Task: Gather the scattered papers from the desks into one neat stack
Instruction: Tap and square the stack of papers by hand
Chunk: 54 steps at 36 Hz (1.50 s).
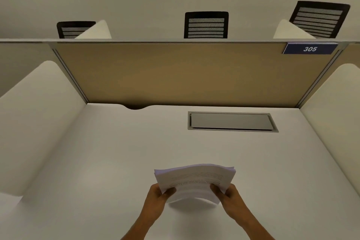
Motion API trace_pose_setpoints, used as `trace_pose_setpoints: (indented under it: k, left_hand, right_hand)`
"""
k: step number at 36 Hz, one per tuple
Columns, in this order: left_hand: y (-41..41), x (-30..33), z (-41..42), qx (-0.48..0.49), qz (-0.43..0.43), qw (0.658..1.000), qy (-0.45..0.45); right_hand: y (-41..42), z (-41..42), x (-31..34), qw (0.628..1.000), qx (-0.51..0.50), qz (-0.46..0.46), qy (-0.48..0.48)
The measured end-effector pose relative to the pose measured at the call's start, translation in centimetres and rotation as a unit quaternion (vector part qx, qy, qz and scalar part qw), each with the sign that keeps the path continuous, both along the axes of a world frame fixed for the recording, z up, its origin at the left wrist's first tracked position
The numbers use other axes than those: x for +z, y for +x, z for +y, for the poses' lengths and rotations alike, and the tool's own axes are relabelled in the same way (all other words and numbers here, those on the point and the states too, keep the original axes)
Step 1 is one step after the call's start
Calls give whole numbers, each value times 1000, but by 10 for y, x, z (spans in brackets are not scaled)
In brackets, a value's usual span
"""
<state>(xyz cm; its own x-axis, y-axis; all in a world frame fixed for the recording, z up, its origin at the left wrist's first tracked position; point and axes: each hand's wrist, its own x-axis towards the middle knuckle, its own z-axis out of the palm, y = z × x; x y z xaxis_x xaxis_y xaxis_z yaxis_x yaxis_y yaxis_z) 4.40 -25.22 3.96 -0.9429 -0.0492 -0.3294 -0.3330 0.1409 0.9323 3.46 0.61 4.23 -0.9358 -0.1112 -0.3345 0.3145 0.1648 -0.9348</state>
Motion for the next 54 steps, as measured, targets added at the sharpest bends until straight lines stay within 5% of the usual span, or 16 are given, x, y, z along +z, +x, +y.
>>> trace_pose_setpoints:
  k: [14, 25, 30, 36, 39, 45, 54]
  left_hand:
    - [0, -14, 1, -10, -33, 999, -15]
    - [-12, -9, -8, -30, -23, 999, -1]
    - [-33, 7, -22, 11, 10, 1000, -12]
    - [-55, 42, -30, 26, 145, 973, -179]
    - [-66, 63, -29, -47, 205, 947, -242]
    - [-77, 80, -17, -216, 110, 956, -163]
    - [-59, 58, -15, -93, 72, 989, -89]
  right_hand:
    - [-1, 2, -5, 999, 20, -26, 42]
    - [-27, 8, 4, 979, 113, -36, 167]
    - [-45, 10, 28, 946, 188, -1, 265]
    - [-63, 9, 58, 882, 271, 44, 384]
    - [-70, 6, 75, 835, 308, 69, 451]
    - [-76, -2, 95, 764, 345, 112, 533]
    - [-74, 20, 95, 834, 285, 83, 466]
